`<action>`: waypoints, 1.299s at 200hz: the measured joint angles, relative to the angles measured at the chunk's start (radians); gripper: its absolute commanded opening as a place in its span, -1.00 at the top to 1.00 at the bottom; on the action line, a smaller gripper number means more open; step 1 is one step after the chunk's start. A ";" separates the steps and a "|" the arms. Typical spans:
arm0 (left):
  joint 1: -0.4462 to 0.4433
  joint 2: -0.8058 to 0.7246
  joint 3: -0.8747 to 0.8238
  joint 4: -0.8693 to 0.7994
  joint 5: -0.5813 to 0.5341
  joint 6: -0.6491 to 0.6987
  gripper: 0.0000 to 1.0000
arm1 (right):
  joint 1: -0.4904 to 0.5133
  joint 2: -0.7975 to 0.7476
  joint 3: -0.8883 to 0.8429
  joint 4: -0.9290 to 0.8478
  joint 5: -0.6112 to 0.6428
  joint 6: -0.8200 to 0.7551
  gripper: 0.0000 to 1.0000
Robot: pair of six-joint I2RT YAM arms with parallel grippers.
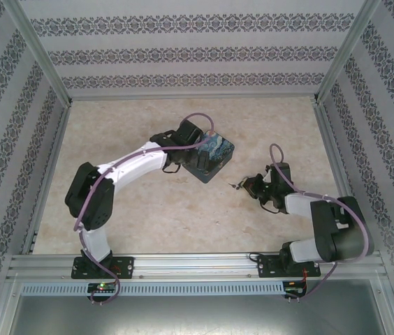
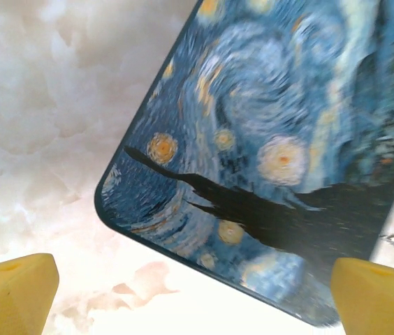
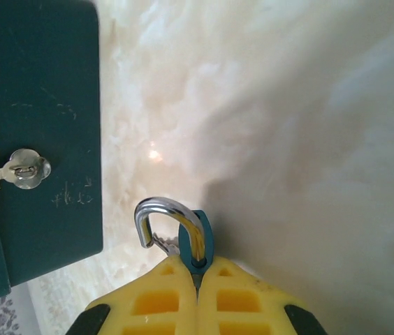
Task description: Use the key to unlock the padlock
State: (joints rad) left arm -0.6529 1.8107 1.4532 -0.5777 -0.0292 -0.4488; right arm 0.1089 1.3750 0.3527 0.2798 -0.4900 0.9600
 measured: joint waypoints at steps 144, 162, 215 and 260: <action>0.178 -0.529 -0.267 0.031 -0.213 -0.021 -0.99 | -0.127 -0.571 0.209 -0.692 0.162 -0.174 -0.96; 0.191 -0.594 -0.380 0.097 -0.271 0.010 -0.99 | -0.127 -0.518 0.293 -0.709 0.218 -0.211 -0.96; 0.251 -0.744 -0.711 0.364 -0.396 0.156 -0.99 | -0.127 -0.393 0.371 -0.639 0.515 -0.364 -0.96; 0.399 -0.746 -0.848 0.568 -0.409 0.207 -0.99 | -0.127 -0.292 0.249 -0.339 0.697 -0.535 -0.96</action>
State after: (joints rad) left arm -0.2535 1.0649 0.6052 -0.0093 -0.4381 -0.2417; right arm -0.0177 1.0832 0.6018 -0.0589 0.2070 0.4252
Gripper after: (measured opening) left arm 0.994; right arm 0.982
